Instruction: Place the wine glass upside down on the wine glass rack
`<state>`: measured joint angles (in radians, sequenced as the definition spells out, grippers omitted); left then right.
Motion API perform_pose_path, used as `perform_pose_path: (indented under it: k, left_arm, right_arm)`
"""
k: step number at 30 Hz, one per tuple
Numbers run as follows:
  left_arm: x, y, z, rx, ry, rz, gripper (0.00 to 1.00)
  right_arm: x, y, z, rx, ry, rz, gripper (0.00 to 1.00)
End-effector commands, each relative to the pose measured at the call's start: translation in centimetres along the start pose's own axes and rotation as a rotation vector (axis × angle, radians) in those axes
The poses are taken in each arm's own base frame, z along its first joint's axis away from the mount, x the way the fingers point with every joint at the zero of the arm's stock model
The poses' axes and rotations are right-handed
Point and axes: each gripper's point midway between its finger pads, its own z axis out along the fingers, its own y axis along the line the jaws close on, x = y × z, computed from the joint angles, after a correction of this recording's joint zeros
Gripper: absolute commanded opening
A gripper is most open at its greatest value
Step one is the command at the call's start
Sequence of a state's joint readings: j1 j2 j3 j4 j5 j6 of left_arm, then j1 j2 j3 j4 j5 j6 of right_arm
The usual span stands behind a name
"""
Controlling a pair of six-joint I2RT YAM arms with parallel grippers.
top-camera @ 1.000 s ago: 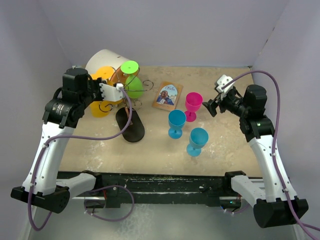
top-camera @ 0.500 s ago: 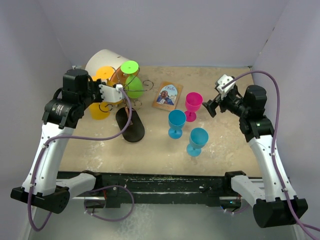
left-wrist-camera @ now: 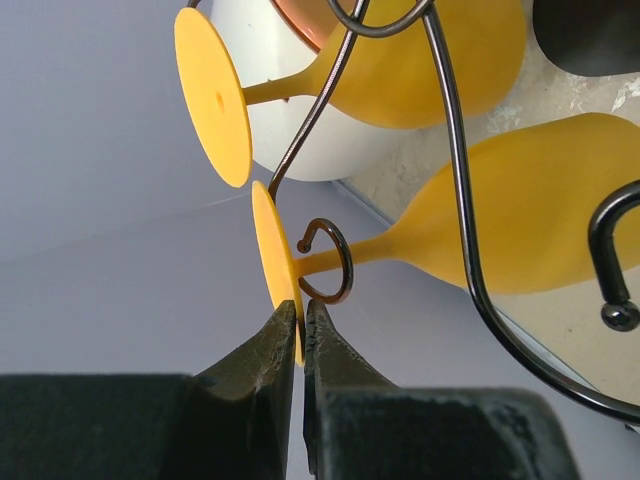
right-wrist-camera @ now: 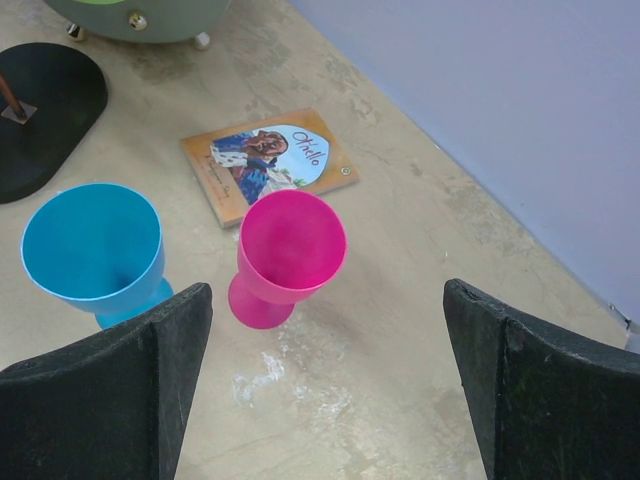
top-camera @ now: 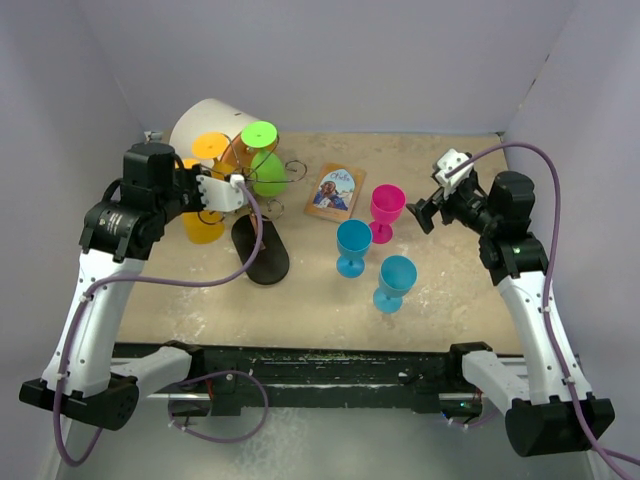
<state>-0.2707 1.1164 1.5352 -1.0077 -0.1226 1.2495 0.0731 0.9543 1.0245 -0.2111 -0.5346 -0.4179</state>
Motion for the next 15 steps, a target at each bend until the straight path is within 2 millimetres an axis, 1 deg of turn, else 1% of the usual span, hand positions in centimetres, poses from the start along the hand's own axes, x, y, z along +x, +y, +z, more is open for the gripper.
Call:
perform_pose_path:
  k: [1,8,15]
  left_arm:
    - [-0.86,0.98,-1.45,-0.038,-0.051,-0.023,0.09]
    - [-1.33,0.63,-1.39,-0.022,-0.076,-0.03,0.09]
    - [-1.36,0.61,-1.54,-0.019,-0.077,-0.03,0.09]
  right_arm:
    - [-1.48,-0.67,-0.43,0.033,-0.05,-0.021,1.0]
    - [-1.36,-0.6,-0.35,0.025,-0.05,-0.018,1.0]
    - [-1.24,-0.51,-0.31,0.019,-0.049,-0.019,1.0]
